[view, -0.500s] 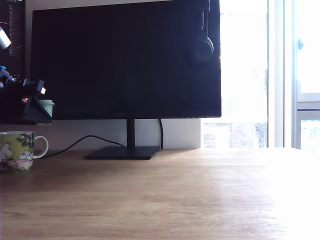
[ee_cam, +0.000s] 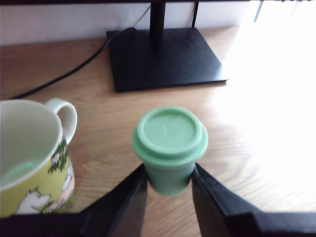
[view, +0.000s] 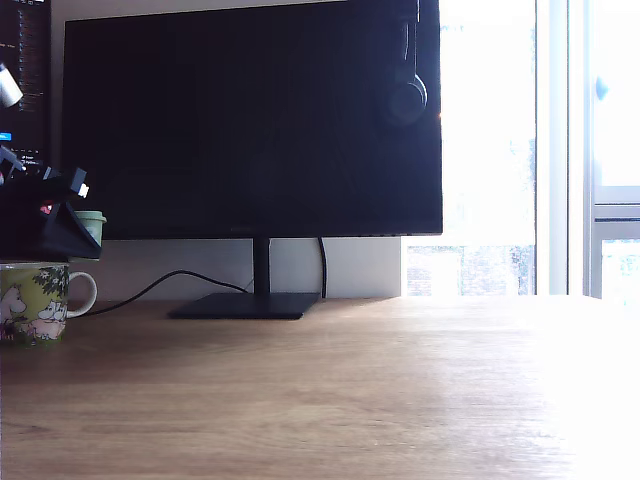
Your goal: Pick up the coffee capsules from the table one by one and drop them inside the nearest coffee cup
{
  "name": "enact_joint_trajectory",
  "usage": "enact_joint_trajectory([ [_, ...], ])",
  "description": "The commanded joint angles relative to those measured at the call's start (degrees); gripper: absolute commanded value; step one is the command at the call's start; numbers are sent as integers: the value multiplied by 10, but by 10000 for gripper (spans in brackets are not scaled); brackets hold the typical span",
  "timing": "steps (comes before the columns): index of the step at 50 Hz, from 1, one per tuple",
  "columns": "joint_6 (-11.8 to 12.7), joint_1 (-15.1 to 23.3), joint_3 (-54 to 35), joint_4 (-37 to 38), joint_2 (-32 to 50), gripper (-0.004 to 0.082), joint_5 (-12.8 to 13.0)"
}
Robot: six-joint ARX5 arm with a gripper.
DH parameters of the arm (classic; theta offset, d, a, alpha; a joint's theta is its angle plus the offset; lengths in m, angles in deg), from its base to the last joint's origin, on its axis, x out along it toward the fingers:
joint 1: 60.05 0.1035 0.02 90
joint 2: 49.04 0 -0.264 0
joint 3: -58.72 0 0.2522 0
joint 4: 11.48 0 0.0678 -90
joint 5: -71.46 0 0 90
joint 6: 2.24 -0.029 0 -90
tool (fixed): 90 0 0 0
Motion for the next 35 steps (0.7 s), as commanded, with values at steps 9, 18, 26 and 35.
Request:
enact_joint_trajectory([
  [9,-1,1,-3,-43,26,183,-10],
  [18,-8,2,7,-111,72,183,-9],
  [26,-33,8,25,-182,109,183,-7],
  [35,-35,34,30,-220,140,183,-2],
])
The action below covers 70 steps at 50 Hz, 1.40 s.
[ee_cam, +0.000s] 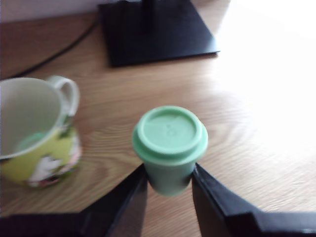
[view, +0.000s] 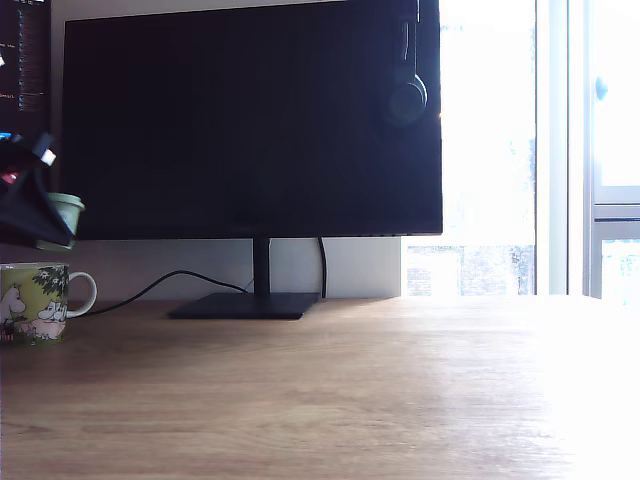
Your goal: Pick up the coffee capsules from the table one by one and drop them inside the nearest coffee cup
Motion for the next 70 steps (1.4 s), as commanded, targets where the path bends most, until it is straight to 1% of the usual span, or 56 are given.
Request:
enact_joint_trajectory([
  [1,-3,14,6,-4,12,183,0],
  [9,-5,56,20,-34,28,183,0],
  [12,-10,72,33,-52,28,183,1],
  [14,-18,82,43,-68,28,183,1],
  [17,-20,96,59,-83,28,183,0],
  [24,-20,116,92,-106,28,183,-2],
  [31,-20,122,112,-125,27,183,-2],
  [33,-24,122,114,-126,26,183,-2],
  [43,-24,122,122,-127,6,183,-2],
  [57,-29,122,161,-133,-73,183,-2],
  [70,-33,122,263,-206,-165,183,-2],
])
